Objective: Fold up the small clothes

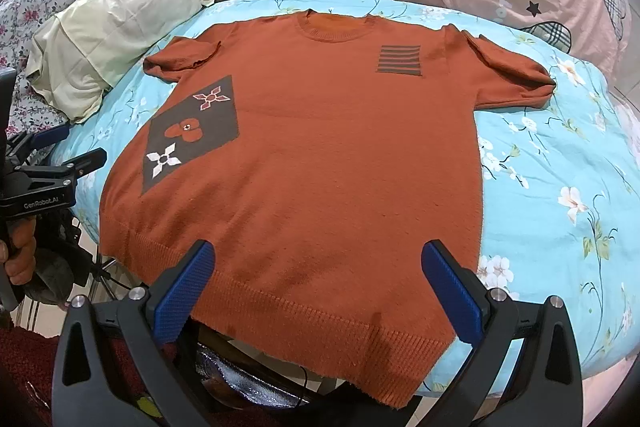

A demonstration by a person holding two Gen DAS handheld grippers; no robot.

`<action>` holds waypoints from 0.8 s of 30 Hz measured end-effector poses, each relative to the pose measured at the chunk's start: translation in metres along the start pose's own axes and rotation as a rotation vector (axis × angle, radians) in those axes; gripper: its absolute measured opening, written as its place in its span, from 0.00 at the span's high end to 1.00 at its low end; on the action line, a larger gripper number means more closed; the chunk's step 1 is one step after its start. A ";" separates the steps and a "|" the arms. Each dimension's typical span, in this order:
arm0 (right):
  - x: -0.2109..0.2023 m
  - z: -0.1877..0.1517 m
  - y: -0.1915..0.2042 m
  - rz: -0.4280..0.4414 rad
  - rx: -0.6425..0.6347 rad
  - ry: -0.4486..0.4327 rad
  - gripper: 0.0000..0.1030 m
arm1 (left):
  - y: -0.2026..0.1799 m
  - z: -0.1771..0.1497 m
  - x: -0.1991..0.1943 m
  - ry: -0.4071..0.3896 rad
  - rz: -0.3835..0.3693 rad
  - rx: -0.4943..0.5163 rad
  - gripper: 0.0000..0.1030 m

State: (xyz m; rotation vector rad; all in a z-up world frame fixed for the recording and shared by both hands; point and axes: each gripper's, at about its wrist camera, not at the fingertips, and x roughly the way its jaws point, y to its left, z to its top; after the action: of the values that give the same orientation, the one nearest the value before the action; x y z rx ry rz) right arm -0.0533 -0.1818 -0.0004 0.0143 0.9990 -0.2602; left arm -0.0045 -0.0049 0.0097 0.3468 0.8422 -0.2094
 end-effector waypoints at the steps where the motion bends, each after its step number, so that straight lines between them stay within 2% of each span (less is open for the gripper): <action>1: 0.000 0.000 0.000 0.000 0.000 0.000 0.00 | 0.000 0.000 0.000 0.001 -0.001 0.000 0.06; 24: 0.005 0.003 0.000 0.005 0.006 0.002 0.00 | 0.002 0.003 0.008 0.015 -0.001 0.000 0.06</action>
State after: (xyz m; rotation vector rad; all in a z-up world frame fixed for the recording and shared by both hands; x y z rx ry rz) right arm -0.0489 -0.1835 -0.0027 0.0222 0.9996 -0.2586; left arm 0.0036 -0.0047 0.0061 0.3485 0.8566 -0.2077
